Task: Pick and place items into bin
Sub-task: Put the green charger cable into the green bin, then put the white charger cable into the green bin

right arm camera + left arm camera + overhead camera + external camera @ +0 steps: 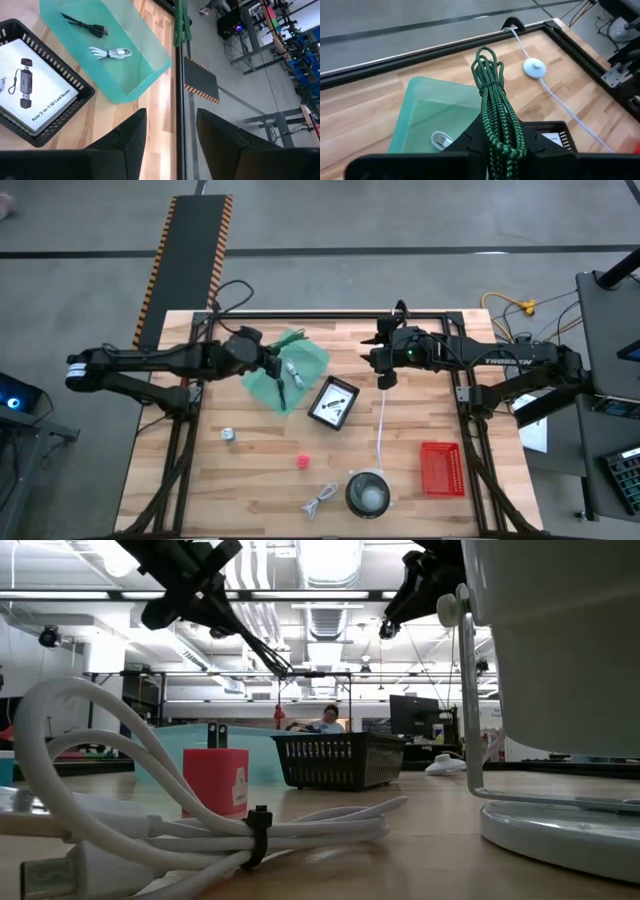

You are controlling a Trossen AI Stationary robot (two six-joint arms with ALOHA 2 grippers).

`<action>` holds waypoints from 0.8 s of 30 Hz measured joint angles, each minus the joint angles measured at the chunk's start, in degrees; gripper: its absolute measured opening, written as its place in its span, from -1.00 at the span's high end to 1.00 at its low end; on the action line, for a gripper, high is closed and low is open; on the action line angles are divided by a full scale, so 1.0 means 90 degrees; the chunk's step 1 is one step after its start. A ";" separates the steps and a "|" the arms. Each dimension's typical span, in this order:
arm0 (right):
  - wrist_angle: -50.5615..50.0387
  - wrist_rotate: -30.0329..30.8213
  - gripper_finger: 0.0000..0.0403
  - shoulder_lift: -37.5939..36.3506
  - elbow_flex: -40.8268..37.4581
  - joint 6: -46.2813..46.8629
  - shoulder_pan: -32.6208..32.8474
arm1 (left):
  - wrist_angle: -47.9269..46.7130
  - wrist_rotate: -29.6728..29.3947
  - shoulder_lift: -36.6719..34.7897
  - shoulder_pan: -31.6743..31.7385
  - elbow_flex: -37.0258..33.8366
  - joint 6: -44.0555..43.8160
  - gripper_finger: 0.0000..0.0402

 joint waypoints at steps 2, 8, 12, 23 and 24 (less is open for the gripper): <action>0.0001 0.0001 0.23 0.0000 0.0000 0.0000 0.0000 | -0.0003 0.0003 0.0069 -0.0002 0.0000 0.0000 0.76; 0.0001 0.0000 0.21 0.0000 0.0000 0.0000 0.0000 | -0.0017 0.0013 0.0218 -0.0002 0.0000 0.0003 0.46; 0.0004 0.0000 0.20 0.0000 -0.0002 -0.0002 0.0000 | -0.0023 0.0046 0.0228 -0.0002 0.0000 0.0003 0.33; 0.0004 0.0001 0.21 0.0002 -0.0002 -0.0152 0.0000 | 0.0904 0.2130 0.0228 -0.0021 0.0000 0.0001 0.27; 0.0004 0.0000 0.21 0.0002 -0.0002 -0.0175 0.0000 | 0.1110 0.2401 0.0266 -0.0044 0.0000 0.0004 0.27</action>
